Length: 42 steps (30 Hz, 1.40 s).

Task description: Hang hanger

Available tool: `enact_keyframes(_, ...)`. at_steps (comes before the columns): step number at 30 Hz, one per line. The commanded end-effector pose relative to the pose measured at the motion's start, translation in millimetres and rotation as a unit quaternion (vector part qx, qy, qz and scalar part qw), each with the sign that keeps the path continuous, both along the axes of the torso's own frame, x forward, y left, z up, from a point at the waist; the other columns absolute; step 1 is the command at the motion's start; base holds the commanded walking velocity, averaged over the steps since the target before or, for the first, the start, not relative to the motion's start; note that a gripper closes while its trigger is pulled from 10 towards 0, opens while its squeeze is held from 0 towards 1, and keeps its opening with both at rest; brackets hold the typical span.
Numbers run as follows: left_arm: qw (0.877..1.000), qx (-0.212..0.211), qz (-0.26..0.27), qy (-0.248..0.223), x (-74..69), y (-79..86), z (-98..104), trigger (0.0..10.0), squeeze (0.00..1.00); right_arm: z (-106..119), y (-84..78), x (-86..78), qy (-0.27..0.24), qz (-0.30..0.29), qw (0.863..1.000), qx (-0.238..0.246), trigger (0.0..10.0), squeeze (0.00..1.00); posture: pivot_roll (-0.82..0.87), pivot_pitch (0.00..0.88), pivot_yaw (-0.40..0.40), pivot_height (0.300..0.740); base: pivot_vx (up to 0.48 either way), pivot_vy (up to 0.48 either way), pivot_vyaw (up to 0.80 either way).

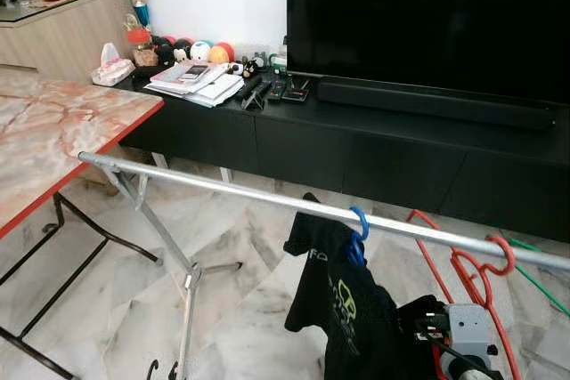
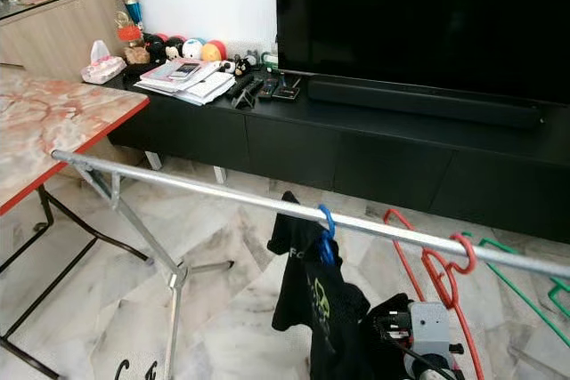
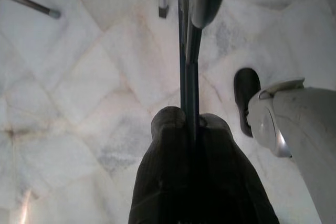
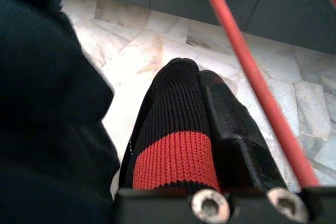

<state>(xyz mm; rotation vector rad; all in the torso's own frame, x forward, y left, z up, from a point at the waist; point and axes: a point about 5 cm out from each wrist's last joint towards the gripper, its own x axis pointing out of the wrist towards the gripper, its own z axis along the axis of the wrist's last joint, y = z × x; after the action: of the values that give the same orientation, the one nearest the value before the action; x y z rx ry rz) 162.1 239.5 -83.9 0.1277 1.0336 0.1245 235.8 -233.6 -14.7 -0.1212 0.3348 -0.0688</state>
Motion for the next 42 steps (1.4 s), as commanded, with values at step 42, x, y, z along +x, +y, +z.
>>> enact_keyframes(42,1.000,-0.004,0.008,0.022,-15.9,-5.9,-8,10.0,0.00,-1,-1.9,0.6,0.003,-0.014,1.000,0.009,10.0,0.00,0.01,0.000,0.020,0.740,-0.206,0.000,-0.13)
